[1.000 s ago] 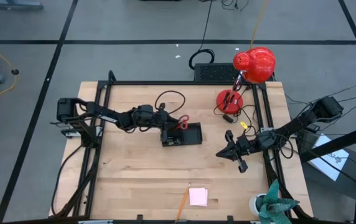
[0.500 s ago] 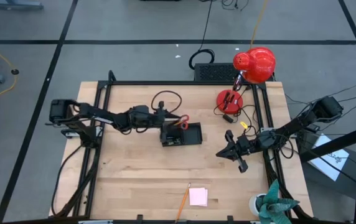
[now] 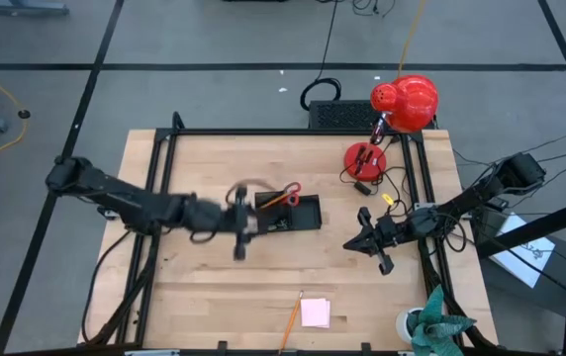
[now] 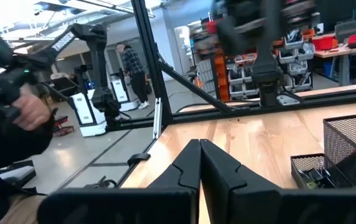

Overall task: Pick and place office supplies into organizer
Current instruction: Put the pencil into the desk organizer

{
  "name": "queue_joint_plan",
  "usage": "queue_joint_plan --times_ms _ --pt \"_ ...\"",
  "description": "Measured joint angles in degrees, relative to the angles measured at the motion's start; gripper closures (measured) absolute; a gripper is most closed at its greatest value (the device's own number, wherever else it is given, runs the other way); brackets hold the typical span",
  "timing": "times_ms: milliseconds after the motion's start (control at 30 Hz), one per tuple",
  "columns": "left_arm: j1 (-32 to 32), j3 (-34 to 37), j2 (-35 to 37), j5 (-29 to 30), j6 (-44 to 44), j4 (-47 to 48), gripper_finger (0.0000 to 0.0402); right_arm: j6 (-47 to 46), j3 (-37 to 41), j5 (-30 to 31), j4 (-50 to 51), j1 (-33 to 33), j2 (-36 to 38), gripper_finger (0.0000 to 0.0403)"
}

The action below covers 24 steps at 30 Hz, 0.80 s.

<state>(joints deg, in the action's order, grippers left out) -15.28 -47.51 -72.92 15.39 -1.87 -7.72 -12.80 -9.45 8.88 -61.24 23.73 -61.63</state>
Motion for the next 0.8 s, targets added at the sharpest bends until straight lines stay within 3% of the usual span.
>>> queue_joint_plan --times_ms 200,400,600,800 --pt "-13.38 -4.92 -7.97 5.86 11.17 -2.22 0.0314 0.0 0.0 0.0 -0.3 0.0 0.0 0.0403" --pt "-21.38 -9.43 -21.64 6.79 12.8 -9.13 0.0386 0.04 -0.02 0.02 -0.87 0.0 0.01 0.0403" --pt "-22.45 -20.31 -37.07 4.09 15.02 -9.06 0.0393 0.22 0.0 0.04 -0.69 0.0 0.0 0.0403" --pt "-20.26 -30.33 -45.45 -1.73 14.61 -0.96 0.0396 0.23 -0.01 0.04 -1.12 0.0 0.02 0.0403"
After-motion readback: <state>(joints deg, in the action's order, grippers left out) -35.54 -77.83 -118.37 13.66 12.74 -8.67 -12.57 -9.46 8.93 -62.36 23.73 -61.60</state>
